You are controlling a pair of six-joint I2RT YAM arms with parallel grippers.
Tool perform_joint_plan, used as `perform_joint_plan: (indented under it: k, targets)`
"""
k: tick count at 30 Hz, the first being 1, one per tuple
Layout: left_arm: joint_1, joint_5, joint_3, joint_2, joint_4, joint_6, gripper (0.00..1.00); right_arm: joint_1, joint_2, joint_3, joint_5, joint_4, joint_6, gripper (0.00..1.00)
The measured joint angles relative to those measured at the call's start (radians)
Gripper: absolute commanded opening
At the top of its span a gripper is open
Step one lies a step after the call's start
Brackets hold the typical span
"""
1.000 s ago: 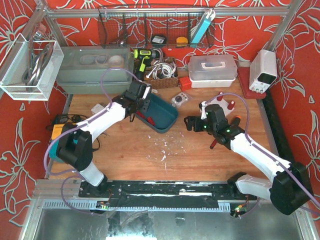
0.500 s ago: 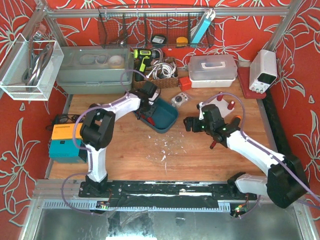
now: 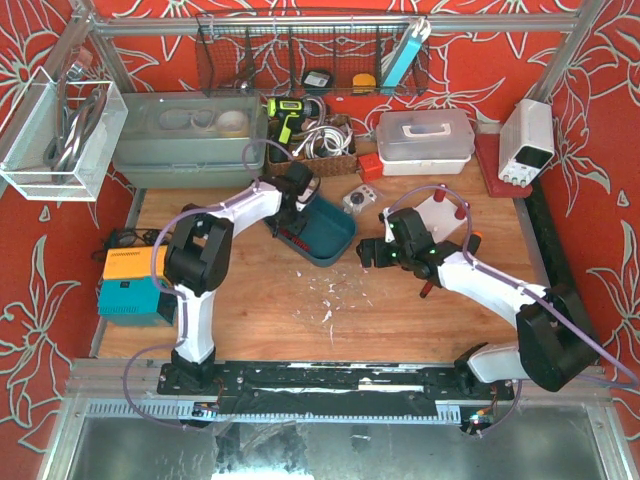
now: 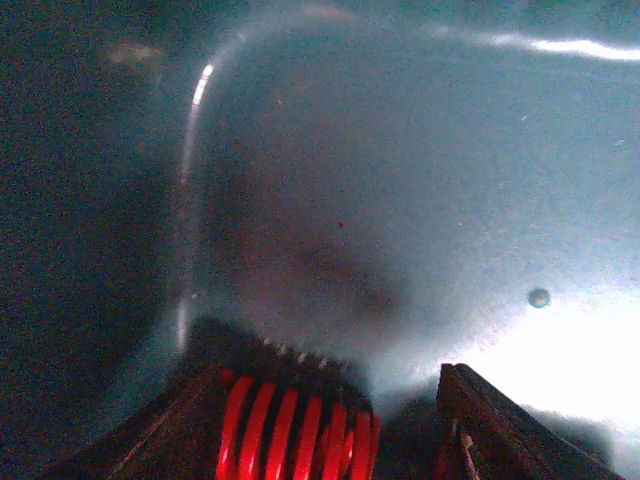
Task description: Install the large spring
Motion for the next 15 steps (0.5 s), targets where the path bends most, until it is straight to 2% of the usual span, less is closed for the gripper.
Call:
perform_joint_plan:
  k: [5, 9, 15]
  targets:
    - [0.0, 0.022, -0.052, -0.109, 0.04, -0.05, 0.59, 0.002, -0.002, 0.018, 0.01, -0.043, -0.032, 0.99]
    - [-0.002, 0.055, -0.075, -0.164, 0.051, -0.122, 0.6, 0.002, -0.004, 0.093, 0.049, -0.187, -0.073, 0.99]
    - [-0.022, 0.092, -0.027, -0.151, -0.01, -0.206, 0.63, 0.002, -0.076, 0.239, 0.053, -0.433, -0.084, 0.99]
